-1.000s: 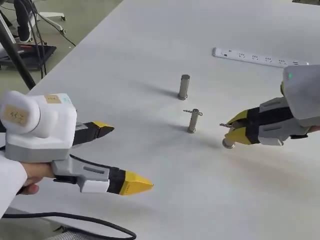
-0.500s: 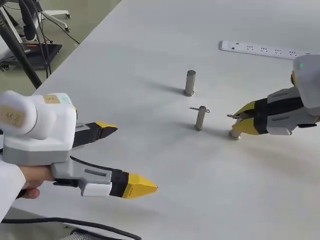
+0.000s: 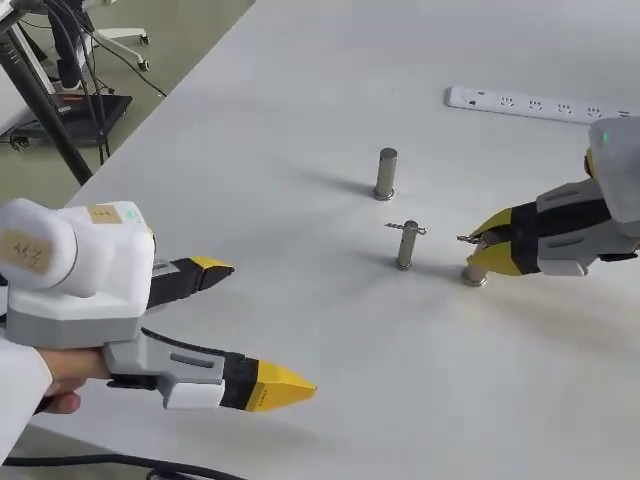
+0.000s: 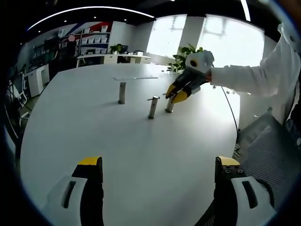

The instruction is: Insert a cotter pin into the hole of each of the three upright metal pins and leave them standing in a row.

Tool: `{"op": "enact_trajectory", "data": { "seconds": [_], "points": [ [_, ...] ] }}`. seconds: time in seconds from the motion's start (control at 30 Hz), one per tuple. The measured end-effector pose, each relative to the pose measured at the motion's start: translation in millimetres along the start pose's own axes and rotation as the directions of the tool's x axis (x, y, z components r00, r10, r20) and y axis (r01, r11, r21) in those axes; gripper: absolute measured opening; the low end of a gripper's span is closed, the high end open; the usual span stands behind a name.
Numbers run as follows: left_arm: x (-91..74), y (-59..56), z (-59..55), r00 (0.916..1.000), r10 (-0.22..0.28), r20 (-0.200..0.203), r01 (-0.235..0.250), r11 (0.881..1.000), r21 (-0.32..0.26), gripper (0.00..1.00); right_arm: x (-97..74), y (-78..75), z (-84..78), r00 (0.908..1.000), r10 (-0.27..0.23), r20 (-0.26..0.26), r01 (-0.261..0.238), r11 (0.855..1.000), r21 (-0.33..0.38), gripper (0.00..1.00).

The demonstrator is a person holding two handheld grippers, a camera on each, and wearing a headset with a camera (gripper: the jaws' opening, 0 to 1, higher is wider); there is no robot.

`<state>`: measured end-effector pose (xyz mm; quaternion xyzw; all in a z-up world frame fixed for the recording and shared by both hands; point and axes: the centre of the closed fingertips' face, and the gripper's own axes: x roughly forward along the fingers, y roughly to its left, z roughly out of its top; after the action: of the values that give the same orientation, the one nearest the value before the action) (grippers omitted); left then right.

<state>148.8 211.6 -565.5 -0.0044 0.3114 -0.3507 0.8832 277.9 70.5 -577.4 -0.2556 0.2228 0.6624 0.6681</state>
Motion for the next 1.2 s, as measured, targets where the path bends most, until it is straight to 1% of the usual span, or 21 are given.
{"op": "enact_trajectory", "data": {
  "seconds": [0.07,0.17,0.27,0.4,0.47,0.53,0.57,0.6,0.63,0.73,0.83,0.87,0.9,0.93,0.97,1.0,1.03,1.07,1.1,1.13,1.2],
  "points": [
    [0.5,-2.5,-2.3,0.9998,-0.006,-0.017,0.006,1.0,0.016,0.99,0.6,-0.3,0.5,1.0,-0.003,0.002,0.003,1.0,-0.005,0.09],
    [1.1,-5.8,-2.6,0.9997,-0.018,-0.016,0.018,1.0,0.008,0.99,0.3,-0.1,1.1,1.0,-0.006,0.003,0.006,1.0,0.0,0.1],
    [1.5,-6.8,-3.0,0.9997,-0.017,-0.017,0.017,1.0,0.006,0.99,-0.2,0.5,1.6,1.0,-0.01,-0.001,0.01,1.0,0.008,0.1],
    [1.0,-8.0,-1.7,0.9997,-0.018,-0.013,0.018,1.0,0.006,0.99,-1.9,-0.1,6.1,0.9996,-0.021,0.02,0.02,0.999,0.026,0.13],
    [0.2,-8.3,0.2,0.9998,-0.018,-0.01,0.018,1.0,0.008,0.99,-4.8,-0.8,10.1,0.9988,-0.037,0.031,0.036,0.999,0.032,0.16],
    [-0.2,-8.1,1.9,0.9999,-0.015,-0.007,0.015,1.0,0.011,0.99,-7.8,-2.7,13.0,0.9965,-0.067,0.051,0.062,0.994,0.086,0.2],
    [-0.3,-8.2,2.4,0.9999,-0.015,-0.006,0.015,1.0,0.012,0.99,-12.1,-2.7,18.4,0.9936,-0.083,0.077,0.077,0.994,0.073,0.2],
    [-0.5,-8.6,3.9,0.9999,-0.015,-0.003,0.015,1.0,0.014,0.99,-15.3,-2.2,21.9,0.9912,-0.095,0.092,0.088,0.993,0.079,0.21],
    [-0.6,-9.2,5.3,0.9999,-0.016,0.0,0.016,1.0,0.016,0.99,-20.7,-0.3,26.0,0.9878,-0.112,0.108,0.101,0.989,0.106,0.24],
    [-0.2,-10.4,7.9,0.9998,-0.018,0.005,0.018,1.0,0.022,0.99,-32.4,7.3,34.2,0.981,-0.137,0.137,0.121,0.986,0.117,0.33],
    [1.0,-11.9,11.8,0.9997,-0.022,0.014,0.021,0.999,0.028,0.99,-47.6,17.3,44.5,0.9652,-0.186,0.184,0.159,0.975,0.153,0.41],
    [1.3,-12.1,12.6,0.9996,-0.022,0.016,0.021,0.999,0.029,0.99,-50.9,20.0,45.7,0.9618,-0.197,0.19,0.167,0.972,0.164,0.44],
    [2.1,-12.5,14.1,0.9996,-0.023,0.019,0.022,0.999,0.032,0.99,-55.3,21.6,44.0,0.9581,-0.212,0.193,0.179,0.968,0.174,0.47],
    [2.4,-13.0,15.0,0.9995,-0.024,0.021,0.023,0.999,0.033,0.99,-58.6,18.1,39.1,0.9553,-0.222,0.195,0.187,0.965,0.181,0.5],
    [3.0,-14.0,17.0,0.9993,-0.027,0.027,0.026,0.999,0.035,0.99,-62.2,21.4,37.7,0.9508,-0.237,0.199,0.197,0.96,0.202,0.53],
    [3.2,-14.3,17.7,0.9992,-0.027,0.029,0.026,0.999,0.035,0.99,-63.4,23.0,37.1,0.9495,-0.242,0.2,0.2,0.957,0.208,0.58],
    [3.7,-15.5,20.3,0.999,-0.029,0.035,0.028,0.999,0.038,0.99,-67.5,29.4,35.9,0.9429,-0.264,0.203,0.218,0.95,0.223,0.61],
    [3.7,-15.7,20.9,0.9989,-0.029,0.037,0.028,0.999,0.039,0.99,-68.5,31.4,35.4,0.9416,-0.269,0.203,0.222,0.948,0.229,0.63],
    [3.9,-16.6,22.9,0.9987,-0.03,0.042,0.028,0.999,0.042,0.99,-72.2,37.6,33.3,0.9361,-0.295,0.192,0.245,0.938,0.244,0.63],
    [3.9,-17.1,24.2,0.9985,-0.031,0.045,0.029,0.999,0.043,0.99,-72.8,39.1,32.4,0.9357,-0.299,0.187,0.25,0.936,0.246,0.63],
    [4.0,-18.6,27.6,0.9977,-0.035,0.057,0.033,0.999,0.041,0.99,-75.8,49.1,29.8,0.9347,-0.308,0.177,0.259,0.931,0.256,0.64]
  ]
}}
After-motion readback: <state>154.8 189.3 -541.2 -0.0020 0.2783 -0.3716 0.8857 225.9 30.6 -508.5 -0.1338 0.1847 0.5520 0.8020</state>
